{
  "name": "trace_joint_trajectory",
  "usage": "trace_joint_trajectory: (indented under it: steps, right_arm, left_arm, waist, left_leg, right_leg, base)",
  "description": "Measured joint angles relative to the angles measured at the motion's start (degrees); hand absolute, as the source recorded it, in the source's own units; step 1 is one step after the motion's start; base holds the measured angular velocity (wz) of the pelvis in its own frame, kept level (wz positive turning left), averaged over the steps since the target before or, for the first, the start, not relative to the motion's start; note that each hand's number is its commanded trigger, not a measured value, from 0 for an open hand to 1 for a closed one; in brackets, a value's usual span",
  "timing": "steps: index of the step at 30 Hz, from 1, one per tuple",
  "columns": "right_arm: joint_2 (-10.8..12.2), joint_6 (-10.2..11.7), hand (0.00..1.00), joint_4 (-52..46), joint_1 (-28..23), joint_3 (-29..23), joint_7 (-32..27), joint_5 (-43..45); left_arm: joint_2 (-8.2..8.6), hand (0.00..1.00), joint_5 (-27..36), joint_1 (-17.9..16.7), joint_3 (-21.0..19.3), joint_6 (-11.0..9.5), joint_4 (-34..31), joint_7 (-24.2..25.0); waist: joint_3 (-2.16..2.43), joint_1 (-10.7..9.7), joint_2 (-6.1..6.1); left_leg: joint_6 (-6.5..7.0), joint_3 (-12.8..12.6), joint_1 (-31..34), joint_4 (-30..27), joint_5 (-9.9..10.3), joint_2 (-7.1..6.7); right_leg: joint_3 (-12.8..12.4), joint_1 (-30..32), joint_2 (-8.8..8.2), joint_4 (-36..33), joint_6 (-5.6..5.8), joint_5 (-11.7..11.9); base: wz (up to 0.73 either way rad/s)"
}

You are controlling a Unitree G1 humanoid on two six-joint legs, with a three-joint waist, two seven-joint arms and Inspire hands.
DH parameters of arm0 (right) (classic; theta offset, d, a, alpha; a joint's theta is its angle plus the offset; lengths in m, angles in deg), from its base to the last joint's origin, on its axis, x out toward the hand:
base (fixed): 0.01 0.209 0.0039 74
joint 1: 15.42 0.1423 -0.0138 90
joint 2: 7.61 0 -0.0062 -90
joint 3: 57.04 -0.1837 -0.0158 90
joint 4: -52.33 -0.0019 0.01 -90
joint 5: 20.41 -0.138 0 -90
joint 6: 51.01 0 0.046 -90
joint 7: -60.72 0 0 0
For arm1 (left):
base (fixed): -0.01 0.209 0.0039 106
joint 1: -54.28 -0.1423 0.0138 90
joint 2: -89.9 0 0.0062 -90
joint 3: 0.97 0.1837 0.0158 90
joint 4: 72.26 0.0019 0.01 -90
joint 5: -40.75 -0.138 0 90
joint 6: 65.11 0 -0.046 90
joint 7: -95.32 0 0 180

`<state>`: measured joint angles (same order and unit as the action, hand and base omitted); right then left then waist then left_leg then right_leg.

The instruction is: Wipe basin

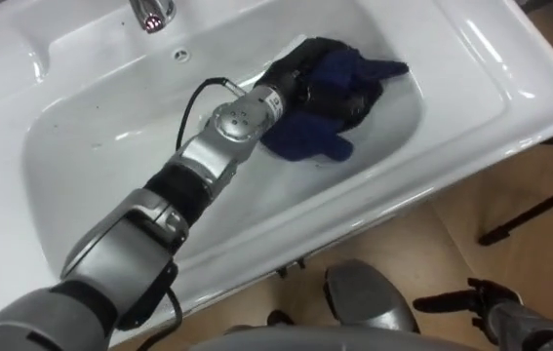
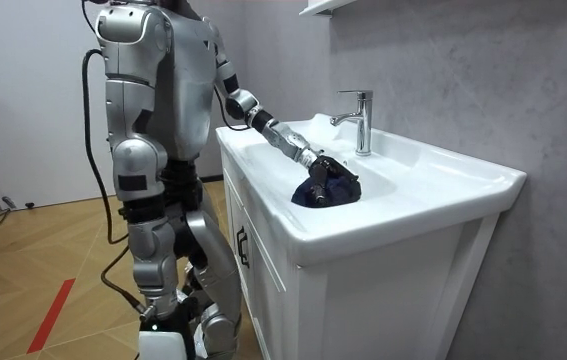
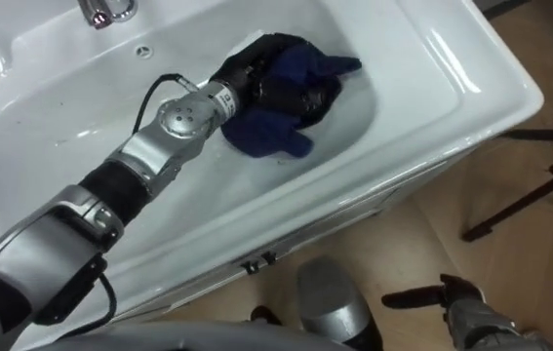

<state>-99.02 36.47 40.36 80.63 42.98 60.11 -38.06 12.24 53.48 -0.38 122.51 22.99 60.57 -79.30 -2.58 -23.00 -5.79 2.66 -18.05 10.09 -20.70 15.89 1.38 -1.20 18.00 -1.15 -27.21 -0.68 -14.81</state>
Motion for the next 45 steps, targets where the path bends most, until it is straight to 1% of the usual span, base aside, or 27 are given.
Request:
trace_joint_trajectory:
  steps: [2,5,6,8,9,12,13,14,15,16,17,18,19,20,21,22,24,26,27,29,31,32,35,37,38,42,45]
  right_arm:
    - [0.1,0.0,0.00,-0.1,-0.1,0.0,0.0,0.0]
    - [0.0,-0.1,0.00,-0.6,-0.3,-0.1,0.1,0.1]
    - [0.0,-0.1,0.00,-0.7,-0.3,-0.1,0.1,0.0]
    - [-0.1,-0.1,0.00,-1.1,-0.6,-0.2,0.2,-0.2]
    - [-0.1,-0.1,0.00,-1.5,-0.6,-0.2,0.2,-0.2]
    - [0.2,-0.4,0.00,-2.0,-1.3,-1.2,0.1,-0.4]
    - [0.2,-0.9,0.00,-2.4,-2.3,-2.8,0.0,-0.3]
    - [0.2,-1.3,0.00,-2.6,-3.1,-4.5,0.0,-0.3]
    - [0.2,-1.6,0.00,-2.6,-3.8,-5.2,-0.2,-0.3]
    - [0.1,-2.2,0.00,-2.6,-4.6,-6.2,-0.9,-0.3]
    - [0.0,-2.4,0.00,-2.7,-5.3,-7.0,-1.6,-0.3]
    - [0.0,-2.5,0.00,-2.6,-5.5,-7.2,-1.8,-0.2]
    - [0.0,-2.6,0.00,-2.7,-6.2,-7.6,-1.9,0.2]
    - [0.0,-2.6,0.00,-2.8,-6.9,-8.2,-1.9,1.2]
    - [0.1,-3.0,0.00,-2.8,-7.5,-9.4,-1.9,2.4]
    - [0.1,-3.4,0.00,-2.7,-7.7,-10.1,-2.0,2.7]
    - [0.0,-3.8,0.00,-2.7,-8.6,-13.3,-2.1,4.8]
    - [0.0,-3.9,0.00,-3.0,-9.2,-14.8,-3.0,5.1]
    - [0.0,-3.9,0.00,-3.2,-9.3,-14.8,-3.4,5.1]
    - [0.0,-3.9,0.00,-3.5,-9.0,-16.3,-3.6,5.5]
    - [-0.1,-3.8,0.00,-4.1,-9.0,-17.9,-3.5,6.8]
    - [-0.1,-3.8,0.00,-4.5,-9.3,-19.1,-3.5,7.6]
    - [-0.1,-3.8,0.00,-5.8,-10.5,-22.3,-3.2,9.0]
    - [-0.1,-3.8,0.00,-6.7,-10.6,-23.4,-3.2,9.3]
    - [-0.1,-3.6,0.00,-7.0,-10.6,-23.6,-3.5,9.1]
    - [0.2,-3.2,0.00,-7.5,-10.7,-23.6,-4.2,8.8]
    - [0.8,-3.0,0.00,-7.5,-10.7,-23.6,-5.1,8.6]
  left_arm:
    - [-0.36,1.00,-1.7,-0.3,1.0,-0.1,0.2,0.4]
    - [-0.32,1.00,-7.2,-1.8,1.1,-0.6,0.3,0.4]
    - [-0.34,1.00,-8.0,-2.0,1.1,-0.6,0.4,0.3]
    - [-0.37,1.00,-10.3,-2.5,0.4,-2.4,3.5,0.3]
    - [-0.38,1.00,-11.0,-2.7,0.1,-2.6,4.2,0.2]
    - [-1.28,1.00,-12.9,-5.9,-2.4,-3.7,7.5,-0.2]
    - [-1.62,1.00,-13.9,-7.8,-4.4,-4.5,8.4,-0.3]
    - [-2.02,1.00,-16.0,-9.7,-6.0,-4.9,9.5,-0.9]
    - [-2.16,1.00,-17.1,-10.3,-6.7,-4.9,10.4,-1.3]
    - [-2.73,1.00,-18.5,-11.6,-8.1,-4.9,11.6,-2.5]
    - [-3.61,1.00,-19.6,-13.0,-9.3,-4.9,12.1,-3.6]
    - [-3.97,1.00,-20.1,-13.5,-10.1,-4.9,12.5,-4.1]
    - [-4.15,1.00,-21.8,-14.6,-12.5,-5.1,13.1,-5.3]
    - [-4.32,1.00,-25.2,-15.5,-14.4,-5.6,13.3,-6.7]
    - [-4.55,1.00,-28.5,-16.3,-16.0,-5.6,13.3,-7.7]
    - [-4.64,1.00,-29.6,-16.7,-17.0,-5.6,13.3,-8.3]
    - [-5.28,1.00,-34.0,-18.7,-21.3,-5.9,13.3,-10.5]
    - [-5.77,1.00,-36.8,-20.2,-23.5,-6.3,13.2,-13.0]
    - [-5.96,1.00,-38.0,-20.4,-23.8,-6.4,13.2,-13.9]
    - [-6.76,1.00,-42.7,-21.4,-24.5,-6.4,13.2,-17.0]
    - [-7.35,1.00,-45.7,-22.8,-24.7,-6.4,13.2,-19.2]
    - [-7.39,1.00,-47.5,-23.8,-25.8,-6.4,13.2,-20.3]
    - [-7.61,1.00,-50.8,-25.2,-27.4,-6.4,13.0,-22.1]
    - [-7.69,1.00,-51.1,-25.9,-27.8,-6.4,12.8,-23.3]
    - [-7.87,1.00,-51.1,-26.7,-27.8,-6.3,12.4,-24.1]
    - [-8.11,1.00,-51.0,-28.9,-28.2,-6.3,10.4,-25.6]
    - [-8.10,1.00,-51.3,-30.0,-28.2,-6.3,8.2,-26.1]
  waist:
    - [-0.24,0.0,0.37]
    - [-0.20,0.0,0.45]
    - [-0.19,0.0,0.46]
    - [-0.12,0.9,0.58]
    - [-0.11,1.2,0.64]
    - [0.09,2.3,1.10]
    - [0.37,3.1,1.67]
    - [1.10,4.0,2.20]
    - [1.55,4.7,2.39]
    - [2.17,5.3,2.68]
    - [2.39,5.7,2.83]
    - [2.41,6.2,2.86]
    - [2.49,7.2,3.01]
    - [2.54,8.4,3.10]
    - [2.54,9.1,3.09]
    - [2.54,9.4,3.09]
    - [2.62,10.8,3.02]
    - [3.03,11.8,2.70]
    - [3.14,12.2,2.55]
    - [3.66,12.6,1.87]
    - [3.80,12.8,1.19]
    - [3.91,13.0,0.82]
    - [4.05,13.9,0.42]
    - [4.06,13.9,0.39]
    - [4.07,14.1,0.40]
    - [4.06,14.7,0.40]
    - [4.06,15.3,0.41]
  left_leg:
    - [0.00,0.1,-0.9,0.0,0.0,0.00]
    - [0.00,0.0,-1.4,0.1,0.0,0.08]
    - [0.00,0.0,-1.5,0.1,0.0,0.08]
    - [0.00,-0.1,-1.9,0.4,0.0,0.01]
    - [-0.02,0.0,-2.1,0.6,0.0,0.01]
    - [-0.32,-0.1,-3.5,1.6,-0.2,-0.08]
    - [-0.54,-0.2,-4.7,2.2,-0.3,-0.16]
    - [-0.66,-0.3,-5.5,2.4,-0.4,-0.15]
    - [-0.71,-0.3,-6.0,2.4,-0.4,-0.08]
    - [-0.80,0.0,-6.8,2.6,-0.5,-0.02]
    - [-1.01,0.2,-7.9,3.2,-0.6,-0.02]
    - [-1.06,0.2,-8.4,3.6,-0.6,-0.03]
    - [-1.19,0.1,-9.3,4.2,-0.7,-0.07]
    - [-1.30,0.2,-10.0,4.4,-0.8,-0.08]
    - [-1.33,0.3,-10.5,4.5,-0.8,-0.04]
    - [-1.37,0.3,-10.7,4.6,-0.8,-0.08]
    - [-1.67,0.4,-11.8,6.1,-1.0,-0.13]
    - [-1.92,0.6,-11.8,6.5,-1.2,-0.04]
    - [-2.03,0.6,-11.8,6.7,-1.3,0.02]
    - [-2.24,0.8,-11.8,7.4,-2.2,0.10]
    - [-2.50,0.8,-12.9,8.4,-2.7,0.24]
    - [-2.69,1.0,-13.7,9.0,-2.8,0.45]
    - [-3.32,1.3,-14.5,9.4,-3.2,0.89]
    - [-3.52,2.0,-14.5,9.5,-3.6,0.94]
    - [-3.71,2.8,-14.7,9.4,-3.7,0.96]
    - [-4.06,3.7,-14.9,9.1,-4.0,1.32]
    - [-4.27,5.5,-14.8,9.0,-4.2,1.40]
  right_leg:
    - [0.4,-1.4,0.05,0.7,-0.09,0.0]
    - [1.1,-2.0,-0.02,1.5,-0.17,0.0]
    - [1.3,-2.1,-0.09,1.5,-0.18,0.0]
    - [1.3,-2.4,-0.17,1.5,-0.18,0.0]
    - [1.3,-2.6,-0.16,1.5,-0.18,0.0]
    - [1.3,-4.1,-0.02,1.8,-0.21,0.0]
    - [1.1,-4.6,0.13,2.0,-0.31,-0.1]
    - [1.2,-5.6,0.25,2.4,-0.49,-0.2]
    - [1.2,-6.1,0.31,2.7,-0.56,-0.3]
    - [1.4,-7.2,0.41,3.1,-0.67,-0.3]
    - [1.5,-8.2,0.43,3.6,-0.75,-0.2]
    - [1.6,-8.6,0.44,3.6,-0.76,-0.2]
    - [1.3,-9.1,0.47,3.5,-0.81,-0.3]
    - [1.2,-9.6,0.51,3.4,-0.86,-0.4]
    - [1.4,-10.1,0.60,3.5,-0.88,-0.4]
    - [1.4,-10.3,0.64,3.5,-0.88,-0.4]
    - [1.3,-11.2,0.80,3.6,-0.97,-0.3]
    - [1.3,-11.3,1.07,4.1,-1.19,0.1]
    - [1.2,-11.3,1.22,4.4,-1.28,0.4]
    - [1.3,-11.3,1.54,5.4,-1.59,1.3]
    - [1.3,-12.4,1.95,6.4,-1.87,1.6]
    - [1.2,-13.3,2.24,7.0,-2.08,1.8]
    - [1.2,-14.1,2.46,7.6,-2.65,2.0]
    - [1.4,-14.1,2.64,7.6,-2.99,1.9]
    - [1.2,-14.3,2.83,7.6,-3.28,2.0]
    - [1.3,-14.8,3.20,8.0,-3.83,1.9]
    - [2.0,-15.2,3.32,8.7,-4.23,2.1]
  base:
    - [0.05]
    - [0.09]
    - [0.10]
    - [-0.02]
    - [0.00]
    - [0.00]
    - [-0.06]
    - [-0.06]
    - [0.00]
    - [0.03]
    - [0.05]
    - [0.00]
    - [-0.09]
    - [-0.05]
    - [0.00]
    - [0.03]
    - [-0.04]
    - [-0.04]
    - [0.00]
    - [0.00]
    - [-0.06]
    - [-0.08]
    - [-0.02]
    - [0.00]
    - [-0.04]
    - [0.00]
    - [0.13]
